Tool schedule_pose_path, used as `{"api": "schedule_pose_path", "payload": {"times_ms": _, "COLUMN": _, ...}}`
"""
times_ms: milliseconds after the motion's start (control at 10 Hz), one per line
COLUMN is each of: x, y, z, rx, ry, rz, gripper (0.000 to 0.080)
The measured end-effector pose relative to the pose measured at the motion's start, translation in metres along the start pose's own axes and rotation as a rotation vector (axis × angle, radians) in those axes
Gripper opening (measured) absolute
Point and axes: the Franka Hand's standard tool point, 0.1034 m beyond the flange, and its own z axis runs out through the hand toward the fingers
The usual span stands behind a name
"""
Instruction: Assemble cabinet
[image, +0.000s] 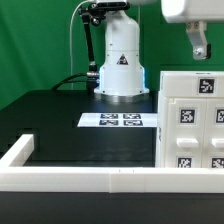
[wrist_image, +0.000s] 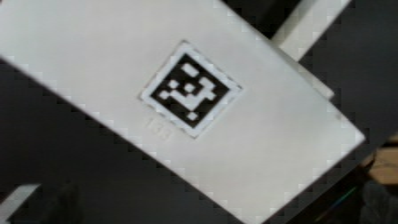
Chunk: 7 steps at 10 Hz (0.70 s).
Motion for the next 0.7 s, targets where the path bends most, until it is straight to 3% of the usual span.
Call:
{"api": "schedule_pose_path", "payload": {"times_ms": 300, "x": -0.003, "y": 0.002, "z": 0.002, "rx": -0.034, "ry": -0.047, "rz": -0.433, "gripper": 0.0797}}
{"api": "schedule_pose_path", "payload": {"times_ms": 500, "x": -0.011, "y": 0.005, "z": 0.008, "rx": -0.027, "ry": -0.074, "rz": -0.634, "gripper": 0.0797}}
{"api": "schedule_pose_path", "payload": {"times_ms": 600, "x": -0.019, "y": 0.007, "z": 0.013, "rx": -0.011, "ry": -0.114, "rz": -0.811, "gripper": 0.0797}}
{"api": "schedule_pose_path", "payload": {"times_ms": 700, "x": -0.021, "y": 0.007, "z": 0.015, "rx": -0.011, "ry": -0.114, "rz": -0.805, "gripper": 0.0797}}
